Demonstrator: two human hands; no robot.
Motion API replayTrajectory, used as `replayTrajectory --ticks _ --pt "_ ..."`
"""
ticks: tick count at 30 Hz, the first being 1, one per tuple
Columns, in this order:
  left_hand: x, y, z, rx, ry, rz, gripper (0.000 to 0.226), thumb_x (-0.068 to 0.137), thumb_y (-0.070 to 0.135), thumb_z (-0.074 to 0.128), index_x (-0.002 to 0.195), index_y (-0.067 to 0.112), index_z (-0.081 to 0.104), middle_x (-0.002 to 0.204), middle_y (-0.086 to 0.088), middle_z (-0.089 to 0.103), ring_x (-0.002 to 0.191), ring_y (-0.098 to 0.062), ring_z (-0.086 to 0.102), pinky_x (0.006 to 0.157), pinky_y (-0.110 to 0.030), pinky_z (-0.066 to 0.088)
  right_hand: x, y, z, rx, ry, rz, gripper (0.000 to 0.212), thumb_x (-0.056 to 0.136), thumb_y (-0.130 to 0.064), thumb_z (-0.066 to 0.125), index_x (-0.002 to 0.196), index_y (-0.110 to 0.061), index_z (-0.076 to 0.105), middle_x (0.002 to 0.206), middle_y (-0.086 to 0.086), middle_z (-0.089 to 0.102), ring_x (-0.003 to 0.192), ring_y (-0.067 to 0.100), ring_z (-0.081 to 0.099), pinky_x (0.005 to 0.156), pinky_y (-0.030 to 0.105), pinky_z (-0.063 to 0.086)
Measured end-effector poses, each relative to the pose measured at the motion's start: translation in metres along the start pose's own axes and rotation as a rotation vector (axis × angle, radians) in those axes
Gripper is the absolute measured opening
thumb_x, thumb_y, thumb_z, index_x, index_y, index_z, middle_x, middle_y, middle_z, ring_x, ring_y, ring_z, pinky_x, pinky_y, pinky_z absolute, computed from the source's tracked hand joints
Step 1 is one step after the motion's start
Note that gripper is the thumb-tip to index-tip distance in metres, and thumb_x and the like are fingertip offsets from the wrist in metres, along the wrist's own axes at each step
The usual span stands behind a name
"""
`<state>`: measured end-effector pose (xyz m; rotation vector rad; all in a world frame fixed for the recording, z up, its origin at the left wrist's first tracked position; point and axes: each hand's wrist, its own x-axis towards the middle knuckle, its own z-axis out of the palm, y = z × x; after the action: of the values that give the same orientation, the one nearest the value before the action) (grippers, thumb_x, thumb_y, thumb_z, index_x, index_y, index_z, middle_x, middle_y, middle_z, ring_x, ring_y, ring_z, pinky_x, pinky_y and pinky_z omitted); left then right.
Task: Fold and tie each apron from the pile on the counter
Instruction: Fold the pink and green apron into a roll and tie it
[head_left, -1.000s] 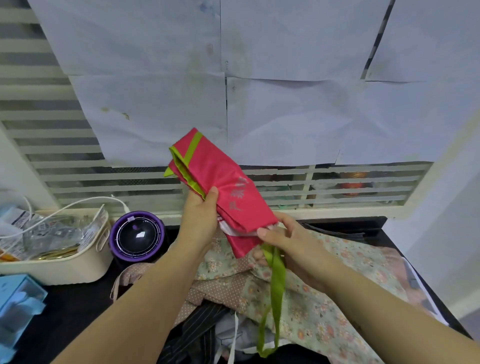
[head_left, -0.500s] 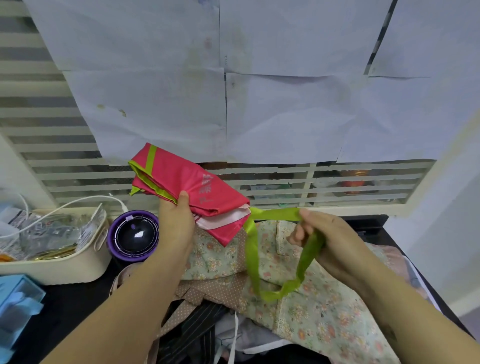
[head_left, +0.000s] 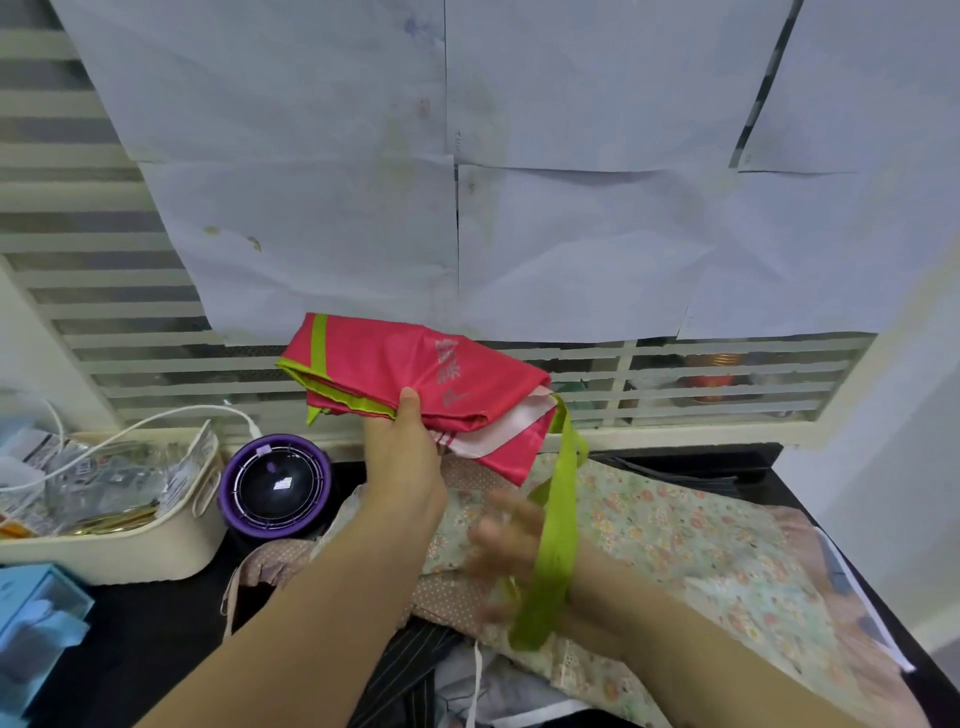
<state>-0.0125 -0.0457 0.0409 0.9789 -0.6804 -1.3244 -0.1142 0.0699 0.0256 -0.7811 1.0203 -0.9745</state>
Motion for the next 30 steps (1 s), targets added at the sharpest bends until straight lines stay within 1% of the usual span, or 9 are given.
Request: replayTrajectory --ticks 2,4,8,10,14,19,22,26,30 --pt "-0.005 -0.001 -0.002 -0.004 -0.030 0.017 0.028 0.102 0.018 0.043 0.127 0.026 0.053 0.123 0.001 0.062 0.111 -0.018 0.061 0.103 -0.045 0.045 0.000 -0.018 0.004 0.063 0.056 -0.158 0.078 0.032 -0.048 0.094 0.105 -0.031 0.069 0.106 0.000 0.068 0.092 0.017 0.065 0.079 0.042 0.056" --pt "-0.011 -0.004 -0.006 0.042 -0.063 0.064 0.027 0.102 0.021 0.043 0.121 0.039 0.052 0.122 0.007 0.062 0.113 -0.015 0.060 0.104 -0.045 0.044 -0.001 -0.038 0.008 0.119 0.053 -0.283 0.039 0.057 -0.036 0.081 0.094 -0.029 0.074 0.098 -0.004 0.074 0.085 0.011 0.070 0.068 0.027 0.056" --pt "-0.030 -0.008 -0.005 0.111 -0.100 0.125 0.022 0.102 0.025 0.043 0.110 0.045 0.048 0.112 0.020 0.060 0.107 -0.006 0.060 0.100 -0.038 0.046 0.021 -0.048 0.002 0.189 0.245 -0.258 0.067 0.058 -0.027 0.077 0.120 -0.009 0.061 0.105 0.013 0.072 0.094 0.028 0.070 0.080 0.041 0.058" --pt "-0.038 -0.008 -0.001 0.101 -0.084 0.115 0.021 0.102 0.026 0.043 0.107 0.045 0.050 0.112 0.019 0.060 0.106 -0.005 0.060 0.098 -0.036 0.047 0.029 -0.045 0.001 0.244 0.326 -0.204 0.062 0.059 -0.022 0.078 0.117 -0.010 0.060 0.100 0.016 0.073 0.086 0.031 0.071 0.072 0.040 0.060" --pt "-0.041 -0.013 0.001 0.014 -0.013 -0.056 0.028 0.100 0.028 0.048 0.128 0.026 0.052 0.119 0.000 0.065 0.105 -0.019 0.065 0.093 -0.045 0.052 0.030 -0.037 0.001 0.329 0.299 -0.170 0.044 0.069 -0.006 0.075 0.111 -0.006 0.063 0.096 0.018 0.073 0.075 0.029 0.071 0.066 0.037 0.061" --pt "-0.035 -0.002 -0.018 -0.056 -0.127 -0.174 0.036 0.093 0.027 0.059 0.123 0.008 0.055 0.127 -0.019 0.059 0.105 -0.024 0.064 0.098 -0.044 0.049 0.018 -0.055 -0.022 -0.025 0.330 -0.334 0.049 0.063 -0.007 0.076 0.111 -0.010 0.065 0.100 0.013 0.073 0.086 0.031 0.071 0.080 0.043 0.058" --pt "-0.023 0.014 -0.033 -0.289 -0.196 -0.258 0.035 0.080 0.023 0.064 0.113 0.012 0.060 0.111 -0.010 0.071 0.100 -0.019 0.069 0.088 -0.037 0.056 0.011 -0.067 -0.035 -0.202 0.282 -0.361 0.037 0.072 -0.002 0.073 0.107 -0.014 0.067 0.101 0.011 0.073 0.088 0.029 0.071 0.080 0.037 0.059" --pt "-0.014 0.022 -0.036 -0.374 -0.190 -0.298 0.025 0.091 0.018 0.057 0.116 0.012 0.060 0.106 -0.006 0.073 0.094 -0.017 0.071 0.076 -0.034 0.060 0.011 -0.073 -0.045 -0.308 0.274 -0.361 0.029 0.076 -0.003 0.073 0.099 -0.019 0.068 0.093 0.006 0.075 0.082 0.026 0.071 0.076 0.034 0.059" --pt "-0.017 0.022 -0.028 -0.352 -0.145 -0.287 0.022 0.100 0.008 0.043 0.116 0.013 0.056 0.102 -0.006 0.073 0.090 -0.017 0.071 0.073 -0.037 0.058 0.017 -0.062 -0.049 -0.348 0.371 -0.365 0.053 0.065 -0.018 0.084 0.114 -0.016 0.063 0.104 0.008 0.072 0.092 0.029 0.070 0.087 0.048 0.055"
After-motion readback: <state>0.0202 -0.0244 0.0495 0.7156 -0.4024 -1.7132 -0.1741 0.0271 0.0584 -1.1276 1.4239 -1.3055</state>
